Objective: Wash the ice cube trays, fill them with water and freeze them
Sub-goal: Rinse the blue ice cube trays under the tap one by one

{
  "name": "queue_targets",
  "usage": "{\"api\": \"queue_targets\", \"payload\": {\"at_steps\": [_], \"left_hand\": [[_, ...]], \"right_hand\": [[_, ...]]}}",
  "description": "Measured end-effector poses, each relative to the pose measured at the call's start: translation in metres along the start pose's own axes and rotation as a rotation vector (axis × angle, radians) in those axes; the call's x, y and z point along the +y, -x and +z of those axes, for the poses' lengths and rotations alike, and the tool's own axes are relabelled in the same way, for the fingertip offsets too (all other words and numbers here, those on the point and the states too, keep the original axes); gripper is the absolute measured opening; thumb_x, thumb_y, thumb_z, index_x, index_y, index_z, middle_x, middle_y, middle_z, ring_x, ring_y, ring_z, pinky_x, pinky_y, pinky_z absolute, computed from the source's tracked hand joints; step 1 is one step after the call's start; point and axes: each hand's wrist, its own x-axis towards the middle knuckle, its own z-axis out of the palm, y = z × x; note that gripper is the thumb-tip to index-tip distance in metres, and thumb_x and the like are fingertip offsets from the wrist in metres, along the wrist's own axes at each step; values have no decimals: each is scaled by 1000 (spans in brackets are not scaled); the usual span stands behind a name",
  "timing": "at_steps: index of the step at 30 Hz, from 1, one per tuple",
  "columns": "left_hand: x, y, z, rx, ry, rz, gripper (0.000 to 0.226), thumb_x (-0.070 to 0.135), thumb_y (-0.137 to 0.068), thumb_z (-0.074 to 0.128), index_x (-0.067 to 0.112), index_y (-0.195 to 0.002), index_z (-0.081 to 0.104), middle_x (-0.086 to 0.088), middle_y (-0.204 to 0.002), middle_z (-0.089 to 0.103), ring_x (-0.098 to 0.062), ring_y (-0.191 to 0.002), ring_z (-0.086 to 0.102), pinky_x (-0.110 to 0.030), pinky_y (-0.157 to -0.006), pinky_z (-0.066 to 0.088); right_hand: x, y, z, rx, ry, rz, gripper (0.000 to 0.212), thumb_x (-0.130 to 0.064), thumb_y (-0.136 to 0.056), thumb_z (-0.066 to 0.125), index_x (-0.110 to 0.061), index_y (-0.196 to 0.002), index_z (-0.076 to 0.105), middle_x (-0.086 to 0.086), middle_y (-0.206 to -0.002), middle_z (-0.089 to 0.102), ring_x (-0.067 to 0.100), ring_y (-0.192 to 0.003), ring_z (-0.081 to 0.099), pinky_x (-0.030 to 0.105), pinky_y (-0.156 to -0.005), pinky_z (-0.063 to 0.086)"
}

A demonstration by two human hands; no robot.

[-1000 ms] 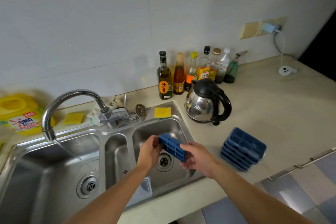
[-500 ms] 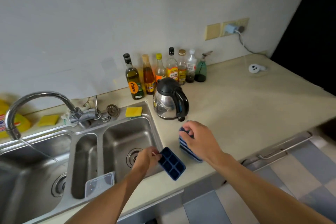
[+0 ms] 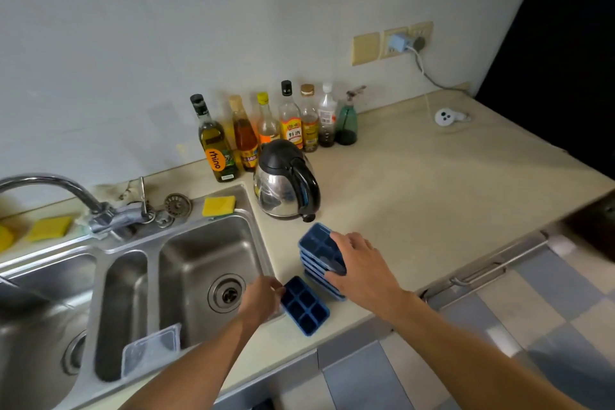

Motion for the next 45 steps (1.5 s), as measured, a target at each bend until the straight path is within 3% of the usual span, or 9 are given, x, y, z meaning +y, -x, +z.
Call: {"api": "queue_targets", "payload": {"at_steps": [7,10,16,21,25,27,31,37,45], "left_hand": [[-3,5,-21,98,70,-12,28,35,-103,57,14,-88,67,-1,-80,68,-18,-70,63,-31,-67,50],[-4,14,-39,137,329,-32,32,34,-103,54,8,-91,68,-10,-87,73,-28,-82,70,-44,-78,57],[-28,57,-77,189,893,-36,47,55,-103,46,15,-106,71,-12,-96,76,-21,-81,71,-34,-69,57],[-73,77,-120,207,1062,-39,63,67,-102,29,24,-116,73,-6,-103,79,-22,-90,76,-43,-86,58],[-122,77,-158,222,1231,-102,68,71,-98,31,23,-102,79,-11,-105,78,-20,-82,75,-34,-67,60],[-151,74,-179,229,1301,-133,70,71,-98,31,19,-110,76,-15,-111,76,-29,-97,74,-45,-83,61],[-223,63,-224,231,1358,-166,72,71,-98,29,17,-118,72,-16,-114,75,-35,-110,71,-58,-105,50],[-311,44,-278,213,1342,-268,68,75,-93,36,21,-112,74,-9,-103,79,-22,-88,77,-38,-69,61],[-346,23,-298,104,1285,-335,74,82,-90,36,23,-114,73,-7,-102,79,-25,-95,76,-46,-81,63]], "right_hand": [[-19,-16,-3,59,-117,-66,63,-36,-94,66,-24,-149,37,2,-135,43,21,-123,45,32,-103,46],[-39,-25,-1,68,-187,-125,63,-36,-93,67,-26,-148,39,-1,-135,44,18,-123,47,31,-102,45],[-110,-42,24,3,-311,-254,67,-42,-89,72,-29,-147,42,-4,-137,46,9,-116,50,25,-98,41],[-188,-45,62,-83,-359,-329,67,-51,-86,72,-31,-144,46,-7,-126,50,4,-101,52,6,-70,37],[-251,-57,91,-173,-398,-293,65,-62,-79,65,-30,-135,55,-8,-115,59,4,-95,58,17,-76,45],[-287,-64,109,-218,-436,-281,67,-67,-70,60,-31,-127,59,-14,-105,62,-4,-90,59,16,-74,46],[-362,-78,153,-301,-428,-275,64,-64,-68,61,-32,-124,59,-12,-106,65,-7,-87,60,12,-68,44],[-446,-96,214,-423,-377,-207,65,-58,-72,68,-33,-130,54,-11,-110,66,1,-90,64,20,-71,49],[-478,-113,240,-466,-352,-149,74,-58,-72,69,-29,-138,50,-9,-109,68,10,-95,68,32,-86,58]]}}
